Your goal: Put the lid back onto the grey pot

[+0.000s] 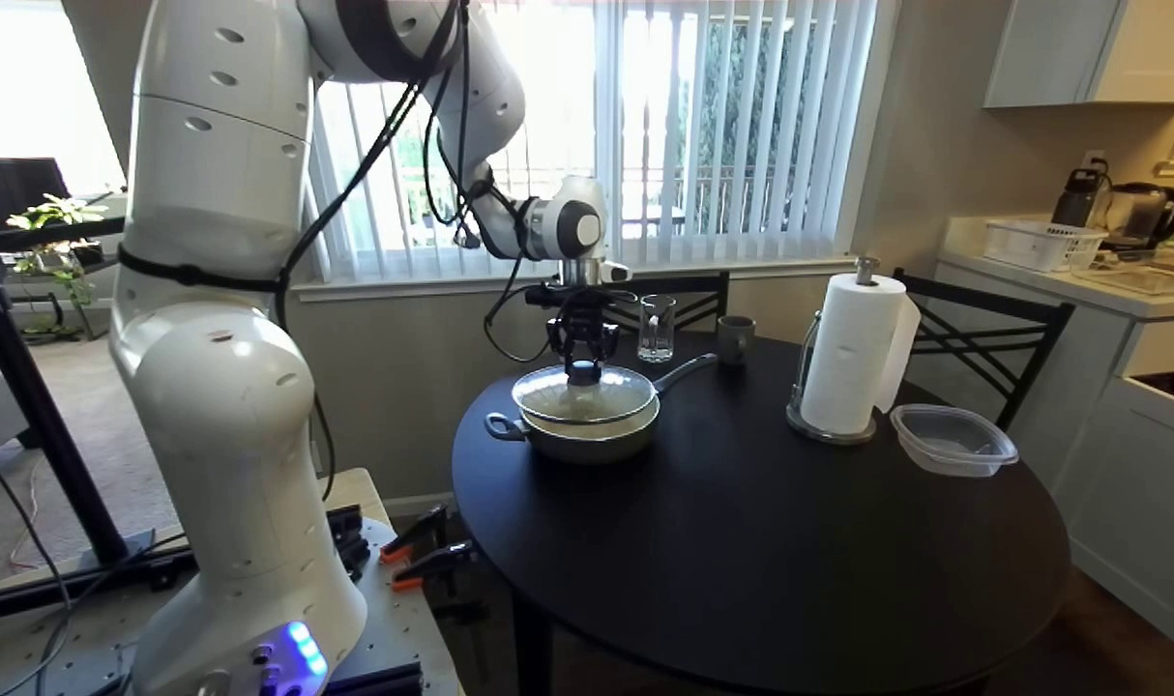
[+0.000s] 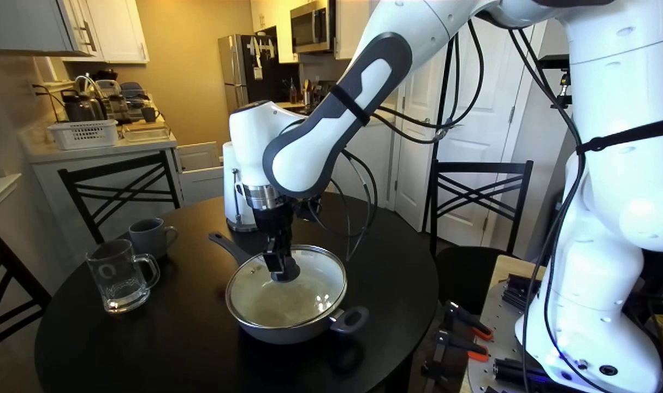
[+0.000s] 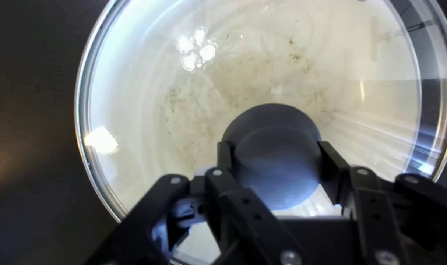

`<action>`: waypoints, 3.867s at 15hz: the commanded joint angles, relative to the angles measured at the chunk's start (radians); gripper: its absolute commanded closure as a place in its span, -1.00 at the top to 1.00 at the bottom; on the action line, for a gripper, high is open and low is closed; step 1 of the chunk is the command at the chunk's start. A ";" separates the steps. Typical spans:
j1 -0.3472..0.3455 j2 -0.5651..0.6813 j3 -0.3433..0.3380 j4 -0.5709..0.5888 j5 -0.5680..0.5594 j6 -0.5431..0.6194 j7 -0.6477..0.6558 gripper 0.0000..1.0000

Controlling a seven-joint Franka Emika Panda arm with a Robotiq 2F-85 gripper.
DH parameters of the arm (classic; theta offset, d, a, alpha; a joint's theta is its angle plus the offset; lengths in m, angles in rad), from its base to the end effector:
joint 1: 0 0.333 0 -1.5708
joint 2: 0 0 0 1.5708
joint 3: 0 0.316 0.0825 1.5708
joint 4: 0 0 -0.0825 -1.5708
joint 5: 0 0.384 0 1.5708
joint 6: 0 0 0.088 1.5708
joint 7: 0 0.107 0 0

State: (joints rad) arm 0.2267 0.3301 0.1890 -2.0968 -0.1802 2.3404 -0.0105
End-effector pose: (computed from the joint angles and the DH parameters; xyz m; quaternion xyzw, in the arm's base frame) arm 0.5262 0.2280 0.2583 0.9613 0.2708 -0.0314 0.0386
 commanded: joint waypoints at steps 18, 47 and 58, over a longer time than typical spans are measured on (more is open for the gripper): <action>-0.074 0.008 -0.043 -0.012 0.109 0.057 -0.036 -0.34; -0.100 -0.128 0.032 -0.216 0.153 0.202 -0.321 -0.34; -0.100 -0.107 0.014 -0.221 0.145 0.273 -0.302 -0.34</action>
State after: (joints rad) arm 0.1435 0.2540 0.1965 -2.2848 -0.0531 2.5697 -0.2940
